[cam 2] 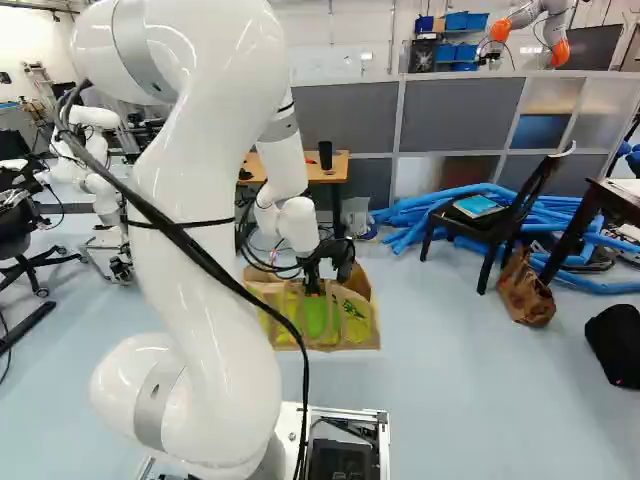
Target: Pick up the bag on the ground and place it on the table
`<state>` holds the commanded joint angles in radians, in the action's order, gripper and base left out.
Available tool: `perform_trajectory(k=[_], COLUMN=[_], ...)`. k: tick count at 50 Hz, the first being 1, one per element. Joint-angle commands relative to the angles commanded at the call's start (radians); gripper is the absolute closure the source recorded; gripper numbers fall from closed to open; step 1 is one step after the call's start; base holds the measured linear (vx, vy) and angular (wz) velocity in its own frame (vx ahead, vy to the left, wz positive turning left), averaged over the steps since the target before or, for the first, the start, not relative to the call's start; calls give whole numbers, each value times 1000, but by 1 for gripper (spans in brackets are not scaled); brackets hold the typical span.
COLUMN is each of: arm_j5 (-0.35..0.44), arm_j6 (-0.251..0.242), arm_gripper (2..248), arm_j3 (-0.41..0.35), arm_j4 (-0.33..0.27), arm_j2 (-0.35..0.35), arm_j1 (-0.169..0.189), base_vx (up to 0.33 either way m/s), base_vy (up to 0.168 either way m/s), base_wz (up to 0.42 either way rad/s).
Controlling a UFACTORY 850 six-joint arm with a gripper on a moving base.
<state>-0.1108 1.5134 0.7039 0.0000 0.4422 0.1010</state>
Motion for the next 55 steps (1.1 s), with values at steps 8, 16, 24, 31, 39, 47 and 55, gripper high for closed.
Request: perform_trajectory(k=[8,16,24,31,39,47,55], arm_j5=[-4,-17,-38,-58,-81,-105,-129], arm_j6=[0,0,0,0,0,0,0], arm_gripper=[227,227,227,227,227,227,227], arm_j3=[-1,1,8,15,23,34,49], arm_j4=[0,0,0,0,0,0,0], arm_j2=[-27,-51,-73,-90,-110,-127,-141], arm_j1=[-2,-4,-6,-8,-10,-11,-11], base_vx=[0,0,0,0,0,0,0], base_vy=[0,0,0,0,0,0,0], base_wz=[0,0,0,0,0,0,0])
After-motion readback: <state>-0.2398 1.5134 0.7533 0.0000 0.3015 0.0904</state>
